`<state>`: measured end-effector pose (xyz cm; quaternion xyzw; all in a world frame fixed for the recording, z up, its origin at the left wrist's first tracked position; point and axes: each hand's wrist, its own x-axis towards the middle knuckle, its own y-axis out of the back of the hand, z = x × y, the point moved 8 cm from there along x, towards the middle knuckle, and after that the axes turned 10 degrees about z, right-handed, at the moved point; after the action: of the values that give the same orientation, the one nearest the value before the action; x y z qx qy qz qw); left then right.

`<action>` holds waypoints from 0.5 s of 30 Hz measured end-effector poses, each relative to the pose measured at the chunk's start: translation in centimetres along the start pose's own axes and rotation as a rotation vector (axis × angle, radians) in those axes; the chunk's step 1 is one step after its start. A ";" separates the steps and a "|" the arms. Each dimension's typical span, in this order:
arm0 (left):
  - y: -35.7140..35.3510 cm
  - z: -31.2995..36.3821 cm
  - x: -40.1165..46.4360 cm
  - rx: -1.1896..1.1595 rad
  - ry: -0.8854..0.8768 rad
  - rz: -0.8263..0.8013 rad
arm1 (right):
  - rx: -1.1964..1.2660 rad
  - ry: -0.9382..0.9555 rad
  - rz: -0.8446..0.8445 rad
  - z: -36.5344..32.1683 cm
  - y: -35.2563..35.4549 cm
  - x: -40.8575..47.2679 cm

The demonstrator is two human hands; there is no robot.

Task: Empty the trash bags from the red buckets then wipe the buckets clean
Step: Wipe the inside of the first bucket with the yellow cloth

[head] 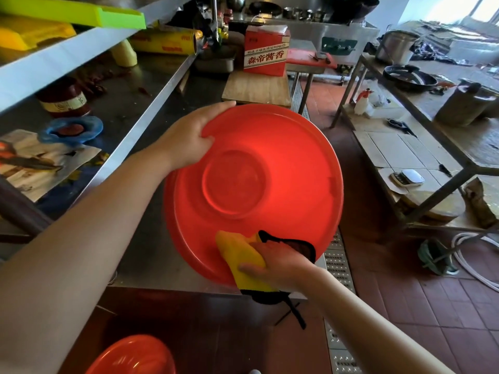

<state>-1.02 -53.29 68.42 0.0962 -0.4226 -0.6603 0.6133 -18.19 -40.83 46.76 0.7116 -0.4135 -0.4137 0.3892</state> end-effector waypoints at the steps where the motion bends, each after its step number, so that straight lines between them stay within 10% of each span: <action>1: -0.2 0.1 0.2 -0.001 0.009 -0.008 | -0.017 -0.022 -0.014 0.3 -0.1 0.5; 15: -2.1 1.4 2.8 0.012 -0.030 -0.085 | -0.087 -0.140 -0.103 4.0 -0.6 7.7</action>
<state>-4.08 -55.44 68.94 0.1080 -0.4311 -0.6847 0.5776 -19.28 -48.49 42.76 0.6836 -0.3841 -0.4996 0.3682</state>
